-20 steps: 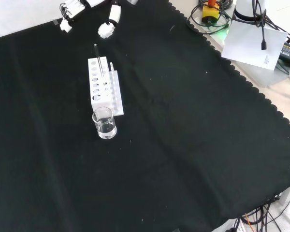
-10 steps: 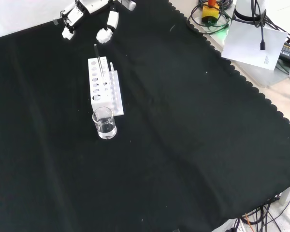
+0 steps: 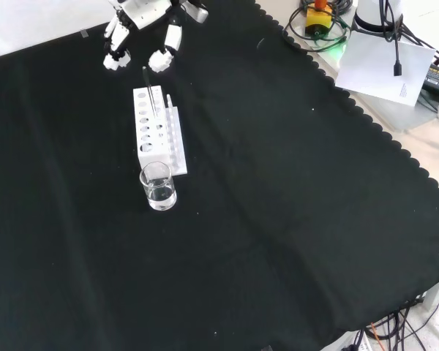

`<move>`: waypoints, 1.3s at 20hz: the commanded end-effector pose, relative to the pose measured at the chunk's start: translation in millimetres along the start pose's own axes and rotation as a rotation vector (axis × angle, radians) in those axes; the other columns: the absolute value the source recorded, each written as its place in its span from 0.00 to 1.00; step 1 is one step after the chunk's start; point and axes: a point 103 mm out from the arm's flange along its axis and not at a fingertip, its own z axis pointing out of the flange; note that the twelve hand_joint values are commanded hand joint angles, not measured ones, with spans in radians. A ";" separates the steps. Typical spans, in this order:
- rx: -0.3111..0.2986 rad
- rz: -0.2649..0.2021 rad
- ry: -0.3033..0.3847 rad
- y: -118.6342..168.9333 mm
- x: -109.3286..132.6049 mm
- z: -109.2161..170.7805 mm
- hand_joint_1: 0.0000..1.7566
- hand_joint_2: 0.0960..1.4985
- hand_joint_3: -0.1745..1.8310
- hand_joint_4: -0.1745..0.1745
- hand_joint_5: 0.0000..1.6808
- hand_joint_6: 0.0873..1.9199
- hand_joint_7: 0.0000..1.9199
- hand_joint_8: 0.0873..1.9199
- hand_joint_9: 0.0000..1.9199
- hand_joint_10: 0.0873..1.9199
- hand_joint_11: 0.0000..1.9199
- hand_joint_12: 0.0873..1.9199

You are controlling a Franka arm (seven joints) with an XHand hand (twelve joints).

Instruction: Take the glass rod from the white test tube rack.

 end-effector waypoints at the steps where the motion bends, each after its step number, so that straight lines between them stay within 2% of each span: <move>1: 0.005 0.000 0.012 0.6 1.2 6.9 0.38 0.55 0.37 0.00 0.24 0.26 0.36 0.53 0.38 0.51 0.26 0.70; 3: 0.008 -0.003 0.018 2.4 2.2 11.2 0.38 0.55 0.38 0.00 0.22 0.38 0.39 0.55 0.40 0.53 0.28 0.70; 6: 0.010 -0.004 0.017 5.6 4.0 15.8 0.38 0.55 0.38 0.00 0.24 0.46 0.42 0.56 0.43 0.54 0.30 0.70; 9: 0.018 -0.002 0.016 9.4 4.5 20.3 0.40 0.55 0.38 0.00 0.26 0.48 0.43 0.56 0.45 0.54 0.31 0.70; 10: 0.017 -0.003 -0.012 11.4 5.2 21.9 0.43 0.54 0.38 0.00 0.28 0.49 0.44 0.56 0.47 0.54 0.32 0.69; 12: 0.000 -0.003 -0.016 12.9 4.3 22.9 0.49 0.54 0.38 0.00 0.33 0.49 0.48 0.55 0.52 0.53 0.34 0.68; 15: -0.021 0.000 -0.063 15.2 9.4 23.0 0.57 0.52 0.41 0.00 0.42 0.49 0.55 0.56 0.60 0.53 0.39 0.66; 17: -0.020 0.004 -0.083 16.7 13.2 22.0 0.61 0.63 0.28 0.02 0.47 0.58 0.59 0.56 0.63 0.54 0.42 0.65; 19: -0.020 0.002 -0.084 17.7 16.8 20.5 0.63 0.71 0.18 0.02 0.49 0.61 0.60 0.57 0.65 0.53 0.44 0.64; 23: 0.008 0.000 -0.072 20.2 22.6 19.1 0.63 0.76 0.12 0.03 0.49 0.63 0.60 0.57 0.67 0.53 0.47 0.64; 24: 0.016 0.006 -0.070 19.8 22.2 20.0 0.62 0.74 0.12 0.02 0.47 0.59 0.59 0.56 0.67 0.52 0.47 0.64; 25: 0.025 0.012 -0.065 19.3 21.1 20.9 0.61 0.70 0.16 0.01 0.44 0.55 0.57 0.55 0.66 0.51 0.47 0.63; 26: 0.032 0.017 -0.063 18.7 19.8 21.6 0.60 0.63 0.24 0.01 0.42 0.53 0.56 0.54 0.66 0.50 0.47 0.63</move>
